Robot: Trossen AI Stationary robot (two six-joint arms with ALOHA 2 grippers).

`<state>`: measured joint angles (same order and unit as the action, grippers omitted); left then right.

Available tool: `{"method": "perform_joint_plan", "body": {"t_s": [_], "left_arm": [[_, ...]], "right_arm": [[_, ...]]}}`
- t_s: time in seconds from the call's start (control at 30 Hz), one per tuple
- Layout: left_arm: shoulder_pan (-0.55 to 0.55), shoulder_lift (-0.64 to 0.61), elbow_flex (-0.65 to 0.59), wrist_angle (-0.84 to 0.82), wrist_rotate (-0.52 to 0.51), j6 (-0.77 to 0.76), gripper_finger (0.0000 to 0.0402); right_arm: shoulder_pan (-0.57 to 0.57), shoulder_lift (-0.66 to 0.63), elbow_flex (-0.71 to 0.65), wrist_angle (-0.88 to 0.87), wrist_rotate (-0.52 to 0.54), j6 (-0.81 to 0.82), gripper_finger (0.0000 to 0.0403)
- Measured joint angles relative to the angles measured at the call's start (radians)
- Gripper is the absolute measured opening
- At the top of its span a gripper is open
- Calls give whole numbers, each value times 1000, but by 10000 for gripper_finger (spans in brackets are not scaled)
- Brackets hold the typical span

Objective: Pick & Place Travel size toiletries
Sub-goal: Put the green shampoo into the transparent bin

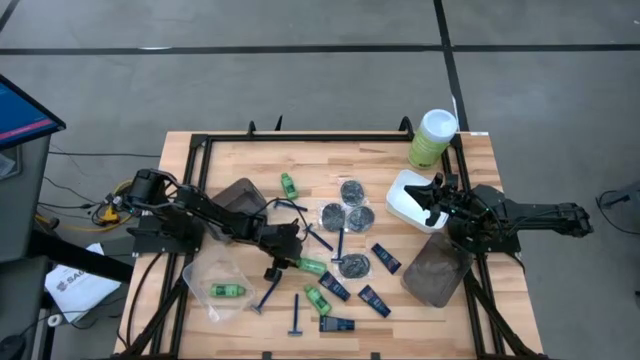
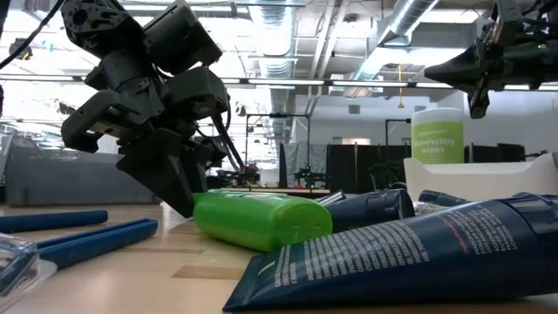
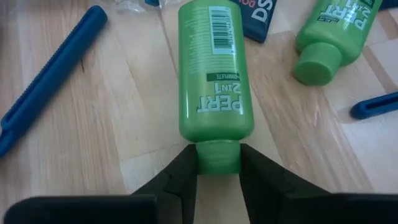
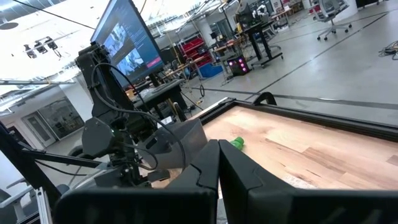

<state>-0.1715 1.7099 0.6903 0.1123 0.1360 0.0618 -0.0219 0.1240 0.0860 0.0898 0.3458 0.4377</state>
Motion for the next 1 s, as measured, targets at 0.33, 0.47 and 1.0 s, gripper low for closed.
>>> {"method": "perform_joint_plan", "body": {"t_s": [0.33, 0.47, 1.0], "left_arm": [[0, -163, -1, -178, -35, -86, 90], [0, -290, -1, -272, -37, -168, 89], [-126, -675, 0, -637, 90, -833, 88]], "right_arm": [[0, 0, 0, 0, 0, 0, 0], [0, 0, 0, 0, 0, 0, 0], [0, 0, 0, -8, 0, -1, 0]]}}
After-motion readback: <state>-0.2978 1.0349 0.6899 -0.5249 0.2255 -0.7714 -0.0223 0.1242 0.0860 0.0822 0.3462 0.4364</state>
